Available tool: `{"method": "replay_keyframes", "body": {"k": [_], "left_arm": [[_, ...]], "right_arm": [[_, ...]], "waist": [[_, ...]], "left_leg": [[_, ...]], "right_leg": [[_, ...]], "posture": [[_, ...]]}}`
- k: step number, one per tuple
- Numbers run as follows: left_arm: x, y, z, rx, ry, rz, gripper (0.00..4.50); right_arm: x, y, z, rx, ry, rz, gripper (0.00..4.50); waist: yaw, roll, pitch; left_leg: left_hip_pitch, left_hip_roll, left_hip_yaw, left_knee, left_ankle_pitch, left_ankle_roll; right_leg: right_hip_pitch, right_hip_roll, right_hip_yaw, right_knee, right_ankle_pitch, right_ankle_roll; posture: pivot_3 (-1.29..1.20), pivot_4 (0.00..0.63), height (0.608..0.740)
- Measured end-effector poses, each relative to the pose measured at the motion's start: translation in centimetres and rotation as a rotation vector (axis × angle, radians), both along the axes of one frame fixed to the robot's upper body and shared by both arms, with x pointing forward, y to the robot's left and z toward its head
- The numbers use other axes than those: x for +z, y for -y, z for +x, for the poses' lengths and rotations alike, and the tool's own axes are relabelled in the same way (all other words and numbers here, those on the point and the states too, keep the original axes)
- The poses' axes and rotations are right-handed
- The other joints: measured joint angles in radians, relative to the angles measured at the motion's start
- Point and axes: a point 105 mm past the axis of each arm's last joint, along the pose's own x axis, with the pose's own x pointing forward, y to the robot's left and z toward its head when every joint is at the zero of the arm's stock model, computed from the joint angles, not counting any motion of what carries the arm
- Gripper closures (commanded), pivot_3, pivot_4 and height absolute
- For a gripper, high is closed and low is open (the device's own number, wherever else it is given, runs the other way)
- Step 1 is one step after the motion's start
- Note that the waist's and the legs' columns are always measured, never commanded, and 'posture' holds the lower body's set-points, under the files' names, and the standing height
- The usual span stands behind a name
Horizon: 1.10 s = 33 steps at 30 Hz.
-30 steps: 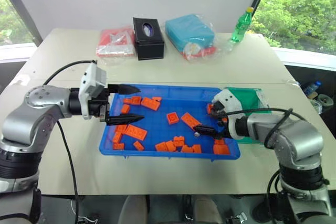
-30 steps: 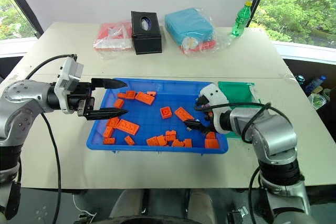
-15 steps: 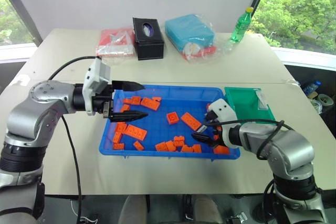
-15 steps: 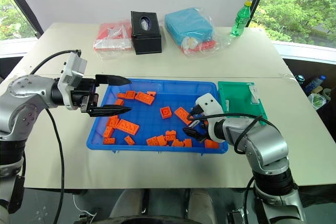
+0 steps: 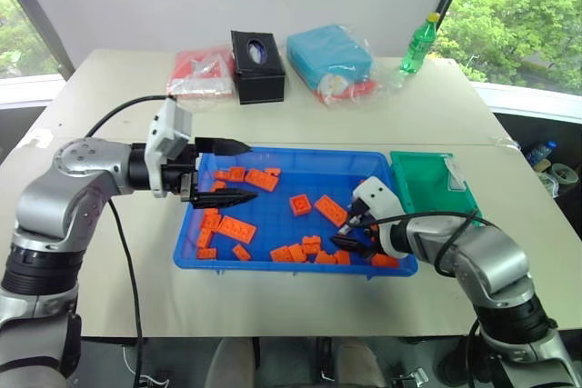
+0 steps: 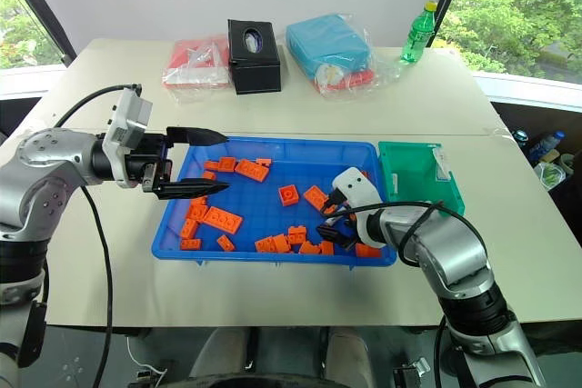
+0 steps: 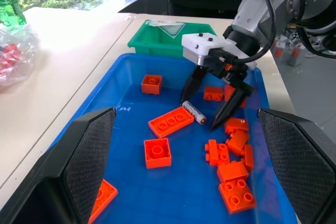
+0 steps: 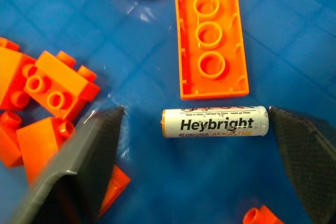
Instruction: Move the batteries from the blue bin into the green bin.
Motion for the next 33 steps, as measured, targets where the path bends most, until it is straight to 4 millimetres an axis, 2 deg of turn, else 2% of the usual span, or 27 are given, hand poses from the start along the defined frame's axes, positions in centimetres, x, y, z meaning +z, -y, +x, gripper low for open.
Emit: {"method": "replay_keyframes", "body": {"k": [2,6,8,10,13,15,17,20,23,25,27,28,33], "left_arm": [[0.0,0.0,0.0,0.001,0.004,-0.001,0.00],[0.0,-0.1,0.2,0.006,0.004,-0.007,0.00],[-0.1,-0.2,0.3,0.011,-0.001,-0.011,0.00],[-0.1,-0.1,0.3,0.009,-0.003,-0.016,0.00],[-0.1,0.0,0.3,0.004,-0.001,-0.020,0.00],[-0.2,-0.1,0.3,0.003,-0.001,-0.019,0.00],[-0.3,-0.1,0.3,0.005,-0.002,-0.018,0.00],[-0.3,-0.2,0.4,0.008,0.004,-0.014,0.00],[-0.5,-0.1,0.5,0.001,-0.003,-0.016,0.00],[-0.7,-0.1,0.5,-0.002,-0.011,-0.015,0.00],[-0.6,0.0,0.7,-0.004,-0.013,-0.018,0.00],[-0.6,0.1,0.7,-0.009,-0.011,-0.017,0.00],[-0.4,0.2,0.7,-0.012,-0.004,-0.017,0.00]], "right_arm": [[0.0,-0.2,-0.1,0.011,-0.006,0.004,2.23],[0.3,-0.1,-0.1,0.005,-0.017,0.012,2.23],[1.5,0.2,0.5,-0.020,0.003,0.031,2.23],[4.3,0.7,1.5,-0.061,0.070,0.069,2.23],[9.7,2.5,2.8,-0.145,0.219,0.131,2.23],[12.0,4.7,3.1,-0.231,0.293,0.144,2.23],[12.9,7.0,3.1,-0.314,0.318,0.145,2.23],[12.4,8.9,2.8,-0.382,0.297,0.130,2.23],[9.7,10.5,2.2,-0.449,0.211,0.095,2.23],[8.4,11.3,2.0,-0.486,0.163,0.087,1.18],[8.1,11.4,2.1,-0.497,0.159,0.098,0.32],[8.1,11.6,2.2,-0.500,0.168,0.101,0.06],[8.9,12.2,2.3,-0.438,0.237,0.089,0.06]], "waist": [[0.000,0.000,0.000],[0.000,0.000,0.000],[0.000,0.000,0.000],[-0.001,0.001,0.001],[0.001,0.002,0.001],[0.002,0.001,0.001],[0.002,0.000,0.000],[-0.001,-0.001,-0.001],[-0.002,-0.001,-0.001],[-0.002,0.001,0.000],[-0.002,0.001,0.000],[-0.002,0.001,0.000],[-0.001,0.001,0.001]], "left_leg": [[0.000,0.000,0.000,0.000,0.000,0.000],[0.000,0.000,0.000,0.000,0.000,0.000],[0.000,0.000,0.000,0.000,0.000,0.000],[0.000,0.000,0.000,0.000,0.000,0.000],[0.000,0.000,0.000,-0.001,0.000,0.000],[0.000,0.000,0.000,-0.002,0.000,0.000],[-0.001,0.000,0.000,-0.002,0.000,0.001],[-0.001,0.000,0.002,-0.001,0.000,0.001],[0.000,0.000,0.002,-0.001,0.000,0.001],[0.000,0.000,0.003,-0.001,0.000,0.001],[0.000,0.001,0.003,-0.001,0.000,0.001],[0.000,0.001,0.003,-0.001,0.000,0.001],[-0.001,0.001,0.003,-0.001,0.000,0.001]], "right_leg": [[0.000,0.000,0.000,0.000,0.000,0.000],[0.000,0.000,0.000,0.000,0.000,0.000],[-0.001,0.000,0.000,0.000,0.000,0.000],[-0.001,0.000,0.000,0.000,0.000,0.000],[-0.002,0.000,0.000,0.001,0.000,0.000],[-0.001,0.000,0.000,0.001,0.000,0.000],[-0.001,0.000,0.000,0.000,0.001,-0.001],[0.001,0.000,0.000,0.000,0.000,0.000],[0.001,0.000,0.000,0.000,0.000,0.000],[0.001,0.000,0.000,0.000,0.000,0.000],[0.001,0.000,0.000,0.001,0.000,0.000],[0.001,0.000,0.000,0.001,0.000,0.000],[0.001,0.000,0.000,0.000,0.000,0.000]], "posture": [[0.00,0.150,0.733],[0.00,0.150,0.733],[0.00,0.150,0.733],[0.00,0.150,0.733],[0.00,0.150,0.733],[0.00,0.150,0.733],[0.00,0.150,0.733],[0.00,0.150,0.733],[0.00,0.150,0.733],[0.00,0.150,0.733],[0.00,0.150,0.733],[0.00,0.150,0.733],[0.00,0.150,0.733]]}}
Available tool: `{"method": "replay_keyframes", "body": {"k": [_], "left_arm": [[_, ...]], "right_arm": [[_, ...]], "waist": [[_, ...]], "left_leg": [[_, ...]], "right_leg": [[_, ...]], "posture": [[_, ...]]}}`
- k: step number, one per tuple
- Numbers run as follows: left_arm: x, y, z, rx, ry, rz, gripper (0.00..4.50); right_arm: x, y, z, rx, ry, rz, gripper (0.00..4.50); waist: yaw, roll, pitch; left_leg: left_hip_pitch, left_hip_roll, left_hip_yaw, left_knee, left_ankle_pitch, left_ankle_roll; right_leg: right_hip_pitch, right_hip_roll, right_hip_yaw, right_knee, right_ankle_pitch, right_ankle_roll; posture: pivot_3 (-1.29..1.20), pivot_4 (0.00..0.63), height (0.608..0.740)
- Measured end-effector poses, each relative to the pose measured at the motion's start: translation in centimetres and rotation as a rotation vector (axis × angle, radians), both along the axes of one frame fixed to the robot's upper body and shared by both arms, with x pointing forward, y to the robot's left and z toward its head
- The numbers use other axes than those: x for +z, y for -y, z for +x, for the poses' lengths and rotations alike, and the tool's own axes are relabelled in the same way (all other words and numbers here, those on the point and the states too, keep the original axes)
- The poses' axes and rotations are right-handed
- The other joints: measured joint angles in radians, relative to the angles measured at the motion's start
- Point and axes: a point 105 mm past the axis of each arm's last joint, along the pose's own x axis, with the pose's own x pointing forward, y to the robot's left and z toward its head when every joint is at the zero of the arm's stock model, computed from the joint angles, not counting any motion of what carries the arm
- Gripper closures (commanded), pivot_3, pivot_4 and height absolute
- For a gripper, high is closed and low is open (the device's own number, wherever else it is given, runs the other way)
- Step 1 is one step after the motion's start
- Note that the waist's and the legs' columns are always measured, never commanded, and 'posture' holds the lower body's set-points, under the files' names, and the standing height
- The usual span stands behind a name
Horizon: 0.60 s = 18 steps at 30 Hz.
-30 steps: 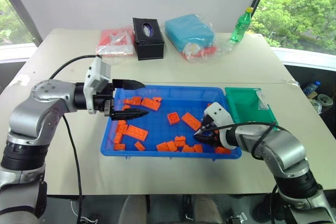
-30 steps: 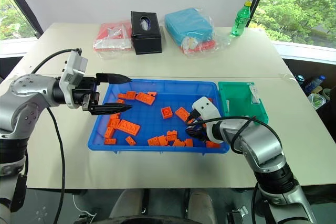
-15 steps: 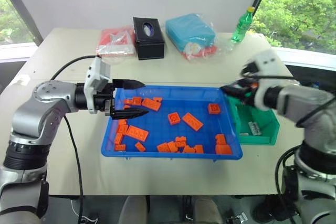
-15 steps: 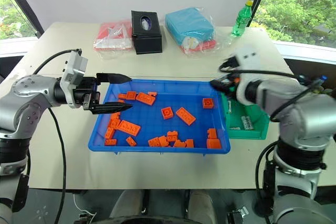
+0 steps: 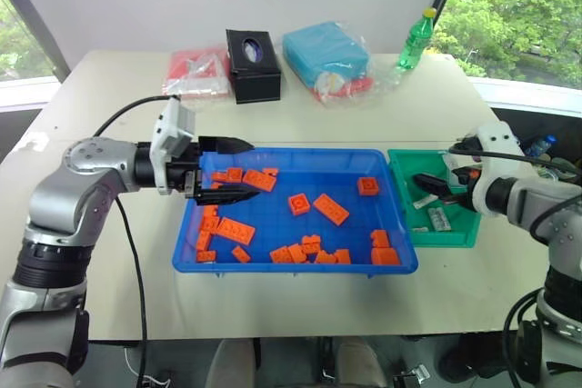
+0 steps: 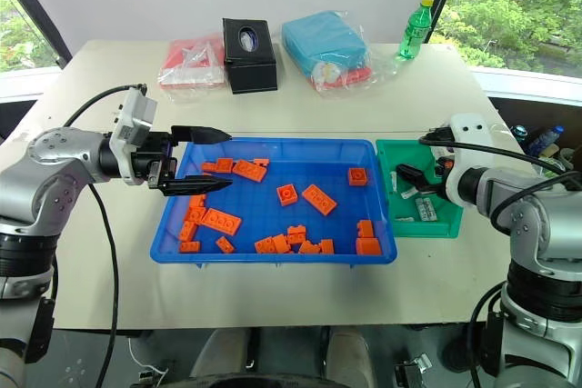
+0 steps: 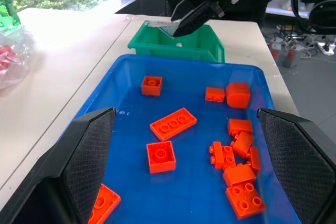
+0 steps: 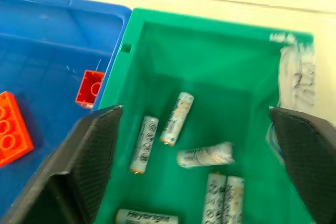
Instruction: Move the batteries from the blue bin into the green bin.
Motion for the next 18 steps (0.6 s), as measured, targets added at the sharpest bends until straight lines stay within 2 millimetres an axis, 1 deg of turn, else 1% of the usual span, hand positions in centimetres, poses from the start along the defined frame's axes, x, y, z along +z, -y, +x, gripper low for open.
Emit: {"method": "replay_keyframes", "body": {"k": [2,5,9,11,13,16,18], "left_arm": [[-0.1,0.0,0.0,0.002,-0.002,0.000,0.00],[-0.1,-0.2,0.0,0.007,-0.003,0.004,0.00],[-0.3,-0.7,-0.1,0.022,-0.006,0.017,0.00],[-0.1,-1.1,-0.1,0.030,0.005,0.026,0.00],[0.4,-2.0,-0.2,0.050,0.019,0.051,0.00],[0.9,-3.9,-0.5,0.090,0.022,0.091,0.00],[1.2,-5.2,-0.6,0.125,0.022,0.102,0.00]], "right_arm": [[1.0,-0.2,-0.4,0.097,0.046,-0.011,0.06],[2.1,-0.2,-1.7,0.260,0.086,-0.030,0.06],[2.9,0.5,-3.8,0.434,0.069,-0.062,0.06],[3.3,0.3,-4.7,0.520,0.062,-0.073,0.06],[3.7,0.1,-5.6,0.592,0.053,-0.069,0.06],[4.5,-0.3,-6.2,0.653,0.069,-0.060,0.06],[4.7,-0.5,-6.3,0.673,0.078,-0.050,0.06]], "waist": [[0.002,0.000,0.000],[0.000,-0.001,0.000],[0.000,-0.001,0.000],[0.000,-0.001,0.000],[-0.002,-0.001,0.000],[-0.003,-0.001,0.000],[-0.001,0.000,0.001]], "left_leg": [[0.000,0.000,0.000,0.000,0.000,0.000],[0.001,0.000,0.000,0.000,0.000,0.000],[0.001,0.000,0.001,0.000,0.000,0.000],[0.001,0.001,0.001,0.000,0.000,0.000],[0.001,0.002,0.002,0.000,0.000,0.000],[0.002,0.002,0.003,0.000,-0.001,-0.001],[0.002,0.002,0.003,0.000,-0.002,-0.003]], "right_leg": [[0.000,0.000,0.000,-0.001,0.000,0.000],[0.000,0.000,0.000,-0.002,0.000,0.000],[0.000,0.000,0.000,-0.002,0.000,0.000],[0.000,0.000,0.000,-0.002,0.000,0.000],[0.000,0.000,0.000,-0.002,0.000,0.000],[-0.004,0.000,0.000,-0.002,0.000,0.000],[-0.004,0.000,0.000,-0.003,0.000,0.000]], "posture": [[0.00,0.150,0.733],[0.00,0.150,0.733],[0.00,0.150,0.733],[0.00,0.150,0.733],[0.00,0.150,0.733],[0.00,0.150,0.733],[0.00,0.150,0.733]]}}
